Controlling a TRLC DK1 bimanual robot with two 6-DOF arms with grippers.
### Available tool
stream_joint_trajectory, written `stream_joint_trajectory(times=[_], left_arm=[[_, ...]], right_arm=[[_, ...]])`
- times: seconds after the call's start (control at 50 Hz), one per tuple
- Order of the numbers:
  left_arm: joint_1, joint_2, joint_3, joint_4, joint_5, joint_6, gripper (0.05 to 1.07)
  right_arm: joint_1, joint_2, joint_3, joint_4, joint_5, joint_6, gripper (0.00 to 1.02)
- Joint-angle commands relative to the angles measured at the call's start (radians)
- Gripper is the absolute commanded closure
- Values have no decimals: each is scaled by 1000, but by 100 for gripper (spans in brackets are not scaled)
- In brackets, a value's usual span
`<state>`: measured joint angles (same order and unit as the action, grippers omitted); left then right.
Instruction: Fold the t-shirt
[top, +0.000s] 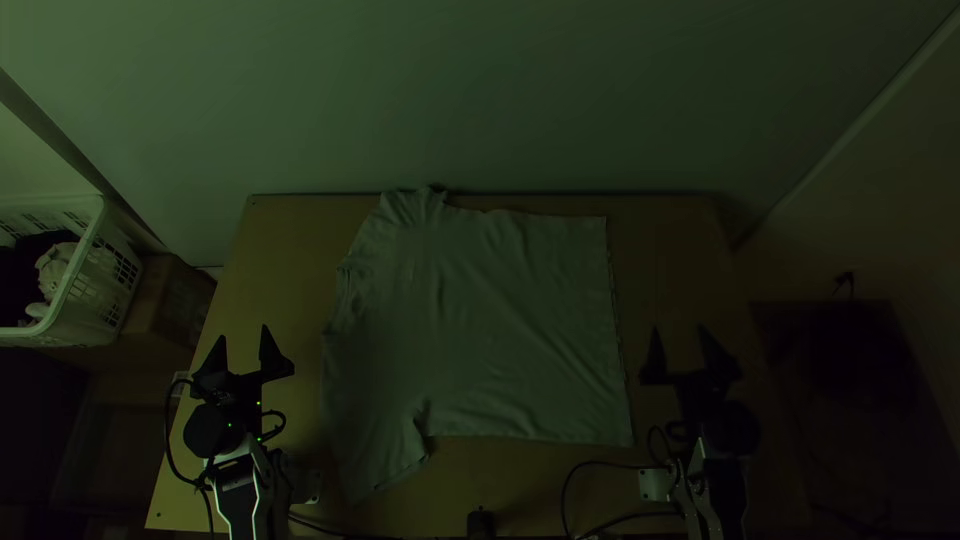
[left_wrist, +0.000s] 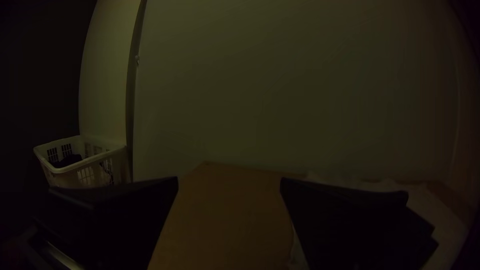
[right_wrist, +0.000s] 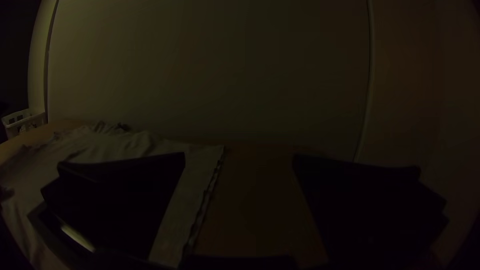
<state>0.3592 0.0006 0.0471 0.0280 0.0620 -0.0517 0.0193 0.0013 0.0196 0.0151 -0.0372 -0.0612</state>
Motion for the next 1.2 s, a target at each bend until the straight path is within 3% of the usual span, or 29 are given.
stream_joint_trajectory(times=[0.0, 0.92, 1.02, 1.18], left_arm=[[-3, -2, -46, -27, -2, -8, 9], [-6, -2, -46, -25, -2, -10, 9], [-11, -2, -46, -25, -2, -10, 9], [-25, -1, -46, -28, -2, -28, 9]], right_arm=[[5, -4, -12, -20, 3, -12, 4], [7, -4, -12, -20, 3, -12, 4], [28, -4, -12, -20, 3, 46, 4], [51, -4, -12, -21, 5, 47, 4]])
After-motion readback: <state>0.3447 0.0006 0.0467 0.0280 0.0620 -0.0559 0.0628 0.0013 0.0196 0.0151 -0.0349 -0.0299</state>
